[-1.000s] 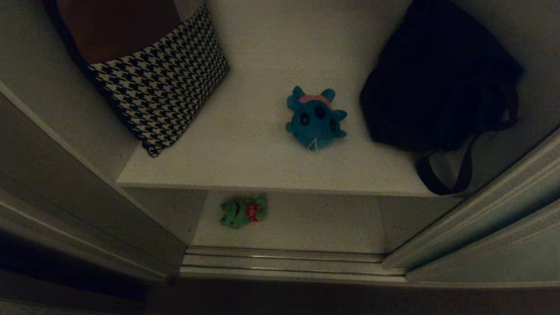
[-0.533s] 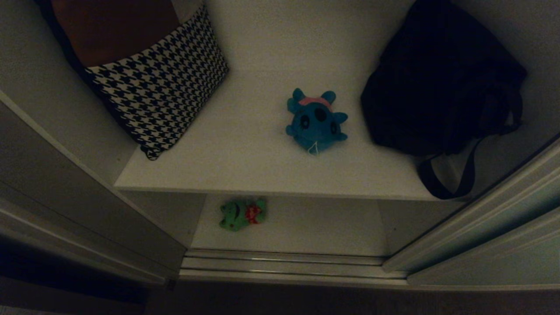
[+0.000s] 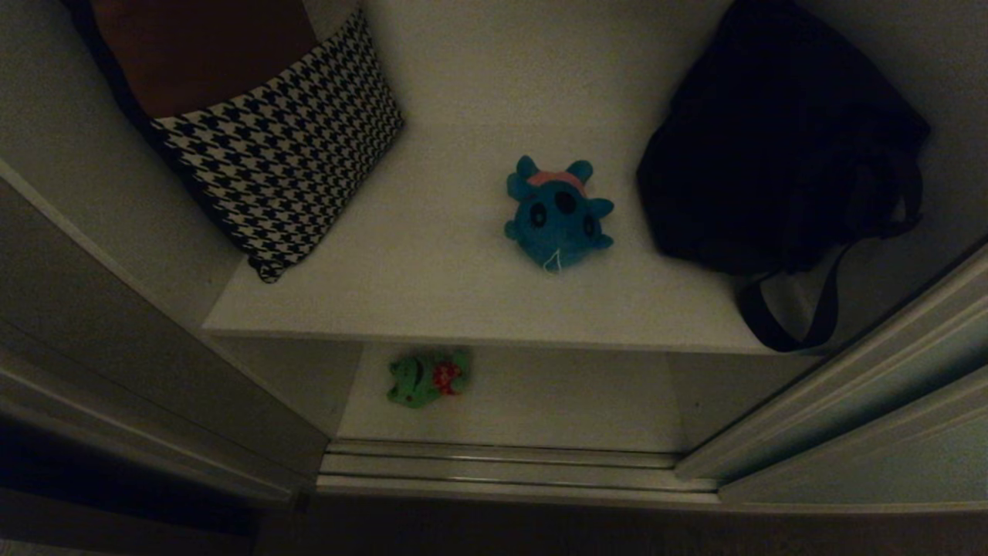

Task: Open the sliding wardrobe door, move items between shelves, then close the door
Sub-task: Place the blue doll on the lower shelf

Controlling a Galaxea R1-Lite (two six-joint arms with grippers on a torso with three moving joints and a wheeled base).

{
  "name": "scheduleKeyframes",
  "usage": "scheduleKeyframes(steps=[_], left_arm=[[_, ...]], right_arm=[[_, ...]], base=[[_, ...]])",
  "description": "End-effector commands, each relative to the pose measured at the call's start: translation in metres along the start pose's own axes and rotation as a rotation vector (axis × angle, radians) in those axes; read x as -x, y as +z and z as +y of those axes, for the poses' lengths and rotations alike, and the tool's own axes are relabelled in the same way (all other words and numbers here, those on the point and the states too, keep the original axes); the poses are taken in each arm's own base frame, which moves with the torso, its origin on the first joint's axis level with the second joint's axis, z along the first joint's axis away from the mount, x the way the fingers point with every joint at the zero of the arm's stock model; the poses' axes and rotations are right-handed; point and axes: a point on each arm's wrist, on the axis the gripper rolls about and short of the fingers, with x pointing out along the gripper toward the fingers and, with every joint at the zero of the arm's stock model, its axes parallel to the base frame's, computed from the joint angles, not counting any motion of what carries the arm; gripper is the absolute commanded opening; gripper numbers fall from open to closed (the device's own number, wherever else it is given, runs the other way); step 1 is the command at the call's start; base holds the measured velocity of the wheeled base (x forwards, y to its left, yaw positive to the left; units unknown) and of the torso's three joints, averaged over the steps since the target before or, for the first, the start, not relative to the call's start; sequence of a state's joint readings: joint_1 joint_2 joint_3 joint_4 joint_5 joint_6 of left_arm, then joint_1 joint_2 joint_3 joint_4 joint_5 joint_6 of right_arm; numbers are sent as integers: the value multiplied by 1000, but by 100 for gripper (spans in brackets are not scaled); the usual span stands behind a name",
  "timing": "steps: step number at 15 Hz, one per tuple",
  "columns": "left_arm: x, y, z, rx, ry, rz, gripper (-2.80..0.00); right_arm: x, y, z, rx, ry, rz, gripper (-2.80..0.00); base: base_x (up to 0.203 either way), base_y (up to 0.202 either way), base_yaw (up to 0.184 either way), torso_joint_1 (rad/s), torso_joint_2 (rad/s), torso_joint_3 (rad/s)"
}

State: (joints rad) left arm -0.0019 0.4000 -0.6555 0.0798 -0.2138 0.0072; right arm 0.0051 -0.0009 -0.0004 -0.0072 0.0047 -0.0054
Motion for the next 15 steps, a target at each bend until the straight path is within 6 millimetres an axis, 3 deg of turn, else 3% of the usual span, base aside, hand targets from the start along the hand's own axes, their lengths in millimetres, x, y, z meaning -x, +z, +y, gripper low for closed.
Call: scheduleKeyframes(steps=[1, 4, 7, 11, 15], left_arm=[[-77, 29, 15, 47, -69, 163, -280], [-165, 70, 24, 91, -222, 196, -280], [-240, 82, 4, 142, -369, 252, -280], [-320, 62, -55, 202, -370, 351, -280], [-371, 31, -112, 300, -317, 422, -280]], right_arm=[[0, 0, 0, 1, 1, 0, -280], [0, 0, 0, 1, 1, 1, -280], [0, 0, 0, 1, 1, 0, -280], [0, 0, 0, 1, 0, -1, -280], [0, 0, 0, 1, 1, -1, -280]], base=[[0, 0, 0, 0, 0, 0], [0, 0, 0, 0, 0, 0], [0, 0, 0, 0, 0, 0], [0, 0, 0, 0, 0, 0], [0, 0, 0, 0, 0, 0]])
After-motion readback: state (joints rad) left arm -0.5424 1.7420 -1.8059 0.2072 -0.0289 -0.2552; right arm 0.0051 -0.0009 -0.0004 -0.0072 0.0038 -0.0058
